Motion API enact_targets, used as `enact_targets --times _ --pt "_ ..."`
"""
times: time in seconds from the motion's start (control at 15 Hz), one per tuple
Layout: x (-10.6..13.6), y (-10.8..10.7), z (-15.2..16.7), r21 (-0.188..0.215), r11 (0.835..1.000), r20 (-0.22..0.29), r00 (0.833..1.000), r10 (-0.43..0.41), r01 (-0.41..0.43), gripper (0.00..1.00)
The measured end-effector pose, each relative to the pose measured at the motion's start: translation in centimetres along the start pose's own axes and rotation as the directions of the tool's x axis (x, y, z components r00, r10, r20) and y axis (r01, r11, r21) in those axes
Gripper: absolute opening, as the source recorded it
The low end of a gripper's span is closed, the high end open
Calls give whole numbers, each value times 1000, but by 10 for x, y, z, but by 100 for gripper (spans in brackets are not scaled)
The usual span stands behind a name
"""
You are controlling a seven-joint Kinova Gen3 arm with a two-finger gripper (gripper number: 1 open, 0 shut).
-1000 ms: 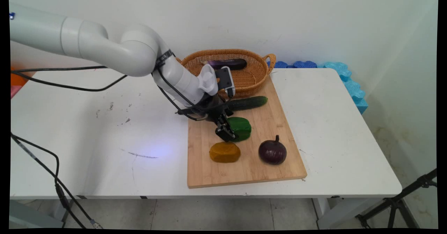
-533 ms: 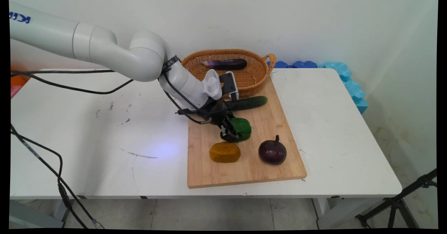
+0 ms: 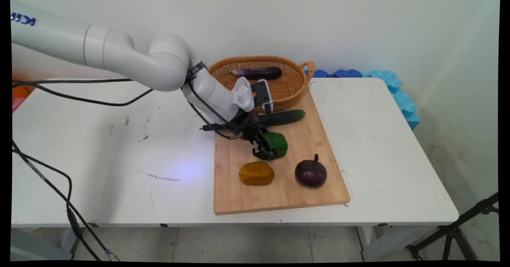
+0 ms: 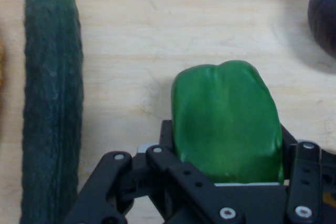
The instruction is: Place the picked object in the vegetable basket
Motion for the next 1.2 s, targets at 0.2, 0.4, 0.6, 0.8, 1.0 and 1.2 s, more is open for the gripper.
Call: enact_targets --times 0.2,0.4,0.6,0.8,1.0,1.2 --pt "7 -2 -8 11 1000 -13 1000 -4 4 0" --pt "19 -7 -21 20 1000 -34 999 -5 6 0" --pt "34 -15 -38 29 1000 -60 998 5 -3 0" --pt "47 -29 -53 43 999 -80 997 18 -14 0" --pt "56 -50 -64 69 997 -91 995 33 -27 0" --pt "63 -77 -70 103 994 -92 995 49 -40 0"
